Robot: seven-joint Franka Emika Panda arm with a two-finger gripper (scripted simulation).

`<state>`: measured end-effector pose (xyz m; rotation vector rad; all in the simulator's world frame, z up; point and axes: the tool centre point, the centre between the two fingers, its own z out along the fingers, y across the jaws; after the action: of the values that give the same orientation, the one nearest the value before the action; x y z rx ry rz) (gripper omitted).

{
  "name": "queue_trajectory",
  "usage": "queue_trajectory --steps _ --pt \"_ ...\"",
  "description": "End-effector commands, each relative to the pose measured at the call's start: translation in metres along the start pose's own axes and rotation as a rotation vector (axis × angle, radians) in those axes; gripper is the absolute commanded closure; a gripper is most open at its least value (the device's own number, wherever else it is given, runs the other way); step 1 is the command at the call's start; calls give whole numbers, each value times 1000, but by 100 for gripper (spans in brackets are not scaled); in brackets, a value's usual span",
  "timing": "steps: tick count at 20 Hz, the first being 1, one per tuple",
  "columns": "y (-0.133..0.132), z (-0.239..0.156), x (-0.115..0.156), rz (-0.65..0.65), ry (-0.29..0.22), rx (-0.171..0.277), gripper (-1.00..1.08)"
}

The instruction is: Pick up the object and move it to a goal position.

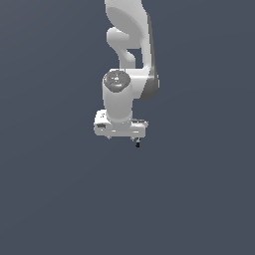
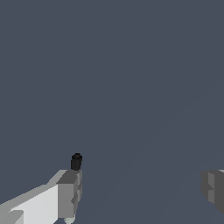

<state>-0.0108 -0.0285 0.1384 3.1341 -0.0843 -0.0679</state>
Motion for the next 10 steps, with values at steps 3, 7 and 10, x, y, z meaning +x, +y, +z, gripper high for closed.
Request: queue_trajectory --steps 3,7,10 --pt "1 0 0 3 1 0 -92" --pt "7 2 2 27 6 4 -92" --pt "12 2 4 40 9 6 -92"
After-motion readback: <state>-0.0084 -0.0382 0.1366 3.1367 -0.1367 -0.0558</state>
